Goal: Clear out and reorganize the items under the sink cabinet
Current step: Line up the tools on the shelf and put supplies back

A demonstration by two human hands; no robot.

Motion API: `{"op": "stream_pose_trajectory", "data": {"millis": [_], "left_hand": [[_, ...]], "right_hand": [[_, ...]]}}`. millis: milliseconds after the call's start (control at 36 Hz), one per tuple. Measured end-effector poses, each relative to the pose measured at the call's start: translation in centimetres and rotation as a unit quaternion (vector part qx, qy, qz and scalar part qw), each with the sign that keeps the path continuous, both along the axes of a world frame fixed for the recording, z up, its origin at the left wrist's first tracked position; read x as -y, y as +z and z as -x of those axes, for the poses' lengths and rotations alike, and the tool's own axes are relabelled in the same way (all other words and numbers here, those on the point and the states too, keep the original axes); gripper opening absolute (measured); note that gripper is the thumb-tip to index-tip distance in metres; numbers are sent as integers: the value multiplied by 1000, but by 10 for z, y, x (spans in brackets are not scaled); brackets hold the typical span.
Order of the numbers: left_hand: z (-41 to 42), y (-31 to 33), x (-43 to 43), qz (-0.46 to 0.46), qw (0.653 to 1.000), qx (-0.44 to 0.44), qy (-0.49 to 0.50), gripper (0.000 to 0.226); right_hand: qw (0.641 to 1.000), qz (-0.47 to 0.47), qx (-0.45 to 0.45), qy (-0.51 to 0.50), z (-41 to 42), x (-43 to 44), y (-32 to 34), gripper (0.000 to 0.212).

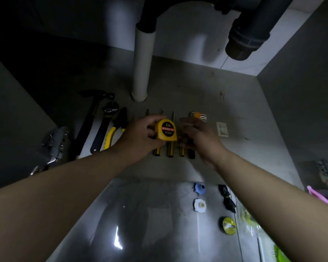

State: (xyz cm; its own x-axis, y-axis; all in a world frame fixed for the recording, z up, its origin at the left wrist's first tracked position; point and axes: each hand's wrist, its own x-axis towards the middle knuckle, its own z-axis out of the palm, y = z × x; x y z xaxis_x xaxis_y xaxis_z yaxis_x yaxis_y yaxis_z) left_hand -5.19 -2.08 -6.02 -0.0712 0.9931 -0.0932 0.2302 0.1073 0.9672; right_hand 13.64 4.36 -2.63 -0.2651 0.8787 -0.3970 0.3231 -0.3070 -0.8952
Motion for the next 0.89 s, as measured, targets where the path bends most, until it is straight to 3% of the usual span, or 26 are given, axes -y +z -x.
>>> {"op": "stream_pose_trajectory", "data": {"millis": [83, 194, 278, 333, 444, 556, 667, 833, 889], "left_hand": [[-5, -2, 2, -4, 1000, 3, -4, 70], [-11, 0, 4, -18, 1000, 4, -5, 67], [-16, 2, 5, -29, 1000, 1, -12, 61], [-20, 5, 7, -42, 999, -29, -15, 62], [-23, 17, 7, -95, 976, -197, -17, 72], [-24, 22, 1, -127, 975, -184, 0, 72], [-18, 19, -9, -121, 975, -178, 51, 72], [0, 11, -12, -103, 973, -182, 100, 41], [4, 8, -11, -93, 973, -182, 110, 35]], "right_hand": [[999, 9, -5, 49, 5, 19, 6, 18], [999, -19, 33, 32, 9, 36, 8, 42], [997, -45, 51, 28, 9, 41, 6, 43], [996, -60, 58, 25, 11, 40, 6, 39], [996, -39, 69, 30, 14, 30, 9, 43], [996, -19, 71, 45, 16, 13, 11, 30], [996, -25, 76, -40, 16, -14, 9, 38], [978, -78, 134, -138, 18, -78, -6, 41], [975, -75, 139, -155, 22, -98, -13, 55]]}}
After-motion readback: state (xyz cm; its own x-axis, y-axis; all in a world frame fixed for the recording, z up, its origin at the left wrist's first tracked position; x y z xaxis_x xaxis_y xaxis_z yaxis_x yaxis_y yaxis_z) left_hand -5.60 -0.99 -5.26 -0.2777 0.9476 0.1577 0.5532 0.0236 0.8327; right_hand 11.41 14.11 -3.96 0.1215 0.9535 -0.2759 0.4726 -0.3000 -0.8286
